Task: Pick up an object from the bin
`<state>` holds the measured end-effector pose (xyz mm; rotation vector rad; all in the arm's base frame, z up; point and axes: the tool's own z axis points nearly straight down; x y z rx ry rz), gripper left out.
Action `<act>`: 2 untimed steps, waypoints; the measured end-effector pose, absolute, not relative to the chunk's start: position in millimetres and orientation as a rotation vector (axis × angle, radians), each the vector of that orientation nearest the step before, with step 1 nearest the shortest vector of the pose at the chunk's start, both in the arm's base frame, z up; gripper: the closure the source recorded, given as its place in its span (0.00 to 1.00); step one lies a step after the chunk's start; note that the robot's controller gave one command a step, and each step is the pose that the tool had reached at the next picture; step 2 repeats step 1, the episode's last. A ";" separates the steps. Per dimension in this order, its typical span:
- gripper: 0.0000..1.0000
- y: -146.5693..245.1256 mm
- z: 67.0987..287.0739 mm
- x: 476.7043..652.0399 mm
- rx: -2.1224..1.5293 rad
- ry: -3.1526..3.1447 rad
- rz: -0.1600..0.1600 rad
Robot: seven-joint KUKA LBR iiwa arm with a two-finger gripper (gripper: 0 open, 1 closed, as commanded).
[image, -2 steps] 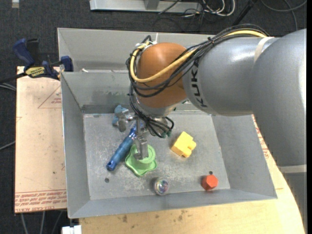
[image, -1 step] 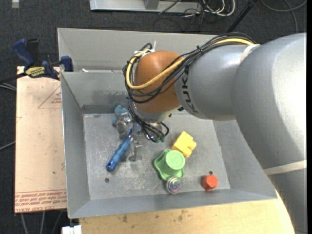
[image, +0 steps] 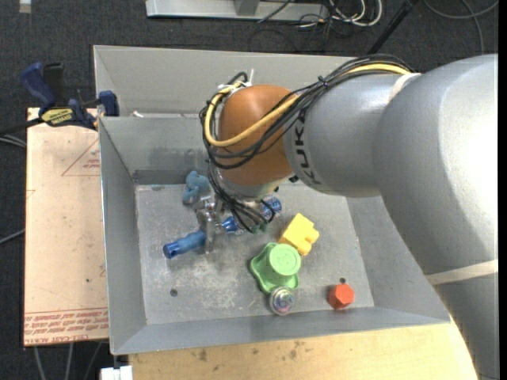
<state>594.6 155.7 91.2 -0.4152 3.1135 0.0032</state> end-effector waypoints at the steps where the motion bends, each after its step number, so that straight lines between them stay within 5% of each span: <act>1: 1.00 147.6 224.8 591.5 -0.422 3.103 0.003; 2: 1.00 147.6 224.8 591.5 -0.422 3.103 0.003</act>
Offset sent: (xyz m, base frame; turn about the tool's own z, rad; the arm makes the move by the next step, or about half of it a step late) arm -0.0046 -0.0088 0.1293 -0.0074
